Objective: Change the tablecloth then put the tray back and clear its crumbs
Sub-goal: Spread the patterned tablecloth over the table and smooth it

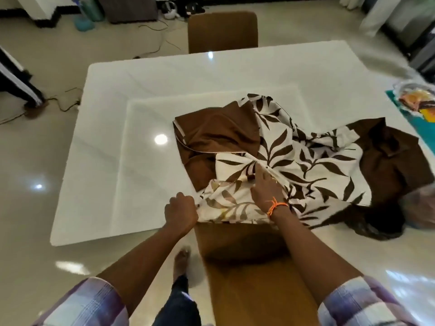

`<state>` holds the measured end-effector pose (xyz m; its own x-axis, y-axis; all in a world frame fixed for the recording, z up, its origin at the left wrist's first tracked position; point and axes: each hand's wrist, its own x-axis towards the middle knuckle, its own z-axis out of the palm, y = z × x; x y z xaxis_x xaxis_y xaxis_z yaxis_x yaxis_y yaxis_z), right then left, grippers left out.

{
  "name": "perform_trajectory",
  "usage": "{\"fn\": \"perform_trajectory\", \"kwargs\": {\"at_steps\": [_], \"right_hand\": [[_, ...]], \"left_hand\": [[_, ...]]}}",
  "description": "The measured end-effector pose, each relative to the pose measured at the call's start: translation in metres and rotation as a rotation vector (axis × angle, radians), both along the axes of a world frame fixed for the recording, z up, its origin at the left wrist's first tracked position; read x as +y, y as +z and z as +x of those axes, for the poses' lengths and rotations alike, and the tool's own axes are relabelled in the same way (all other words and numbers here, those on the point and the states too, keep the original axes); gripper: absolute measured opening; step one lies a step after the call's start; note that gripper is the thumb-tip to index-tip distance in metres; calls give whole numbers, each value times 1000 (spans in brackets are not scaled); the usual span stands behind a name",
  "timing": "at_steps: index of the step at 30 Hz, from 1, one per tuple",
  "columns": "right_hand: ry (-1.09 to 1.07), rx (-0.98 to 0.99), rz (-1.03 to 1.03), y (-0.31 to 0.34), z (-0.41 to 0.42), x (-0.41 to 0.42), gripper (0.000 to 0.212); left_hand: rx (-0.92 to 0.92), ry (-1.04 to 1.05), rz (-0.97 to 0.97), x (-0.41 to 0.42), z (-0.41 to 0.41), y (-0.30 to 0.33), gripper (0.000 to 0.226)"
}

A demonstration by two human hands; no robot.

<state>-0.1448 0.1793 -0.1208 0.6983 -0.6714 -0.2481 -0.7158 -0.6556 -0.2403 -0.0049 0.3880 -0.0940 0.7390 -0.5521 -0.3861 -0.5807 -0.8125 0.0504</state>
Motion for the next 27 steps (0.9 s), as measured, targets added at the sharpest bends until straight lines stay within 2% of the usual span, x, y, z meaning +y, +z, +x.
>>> {"fn": "perform_trajectory", "kwargs": {"at_steps": [3, 6, 9, 12, 14, 15, 17, 18, 19, 21, 22, 25, 27], "right_hand": [[-193, 115, -85, 3, 25, 17, 54], [-268, 148, -144, 6, 42, 30, 36], [-381, -5, -220, 19, 60, 39, 24], [-445, -210, -298, 40, 78, 47, 23], [-439, -339, -202, 56, 89, 55, 31], [-419, -392, -99, 61, 92, 59, 28], [-377, -392, 57, 71, 92, 64, 20], [-349, -347, 45, 75, 90, 65, 22], [-337, -294, -12, 76, 87, 65, 21], [-360, -193, -209, 72, 77, 62, 13], [-402, -155, -284, 70, 73, 58, 16], [-565, -90, -359, 67, 58, 47, 24], [-702, -109, -335, 67, 51, 38, 26]], "left_hand": [[48, -246, 42, 7, 34, -9, 30], [76, -410, -23, 9, 53, -9, 26], [117, -473, -277, -4, 69, -2, 37], [330, -408, -532, -37, 74, 14, 76], [255, -451, -610, -61, 74, 26, 85], [166, -493, -621, -71, 75, 30, 78], [27, -568, -590, -92, 86, 40, 41], [36, -539, -605, -100, 94, 43, 20], [123, -457, -659, -107, 102, 47, 11], [357, -288, -729, -118, 112, 59, 18], [419, -249, -761, -124, 116, 66, 21], [469, -169, -848, -131, 126, 82, 24], [376, -318, -821, -136, 140, 89, 23]]}}
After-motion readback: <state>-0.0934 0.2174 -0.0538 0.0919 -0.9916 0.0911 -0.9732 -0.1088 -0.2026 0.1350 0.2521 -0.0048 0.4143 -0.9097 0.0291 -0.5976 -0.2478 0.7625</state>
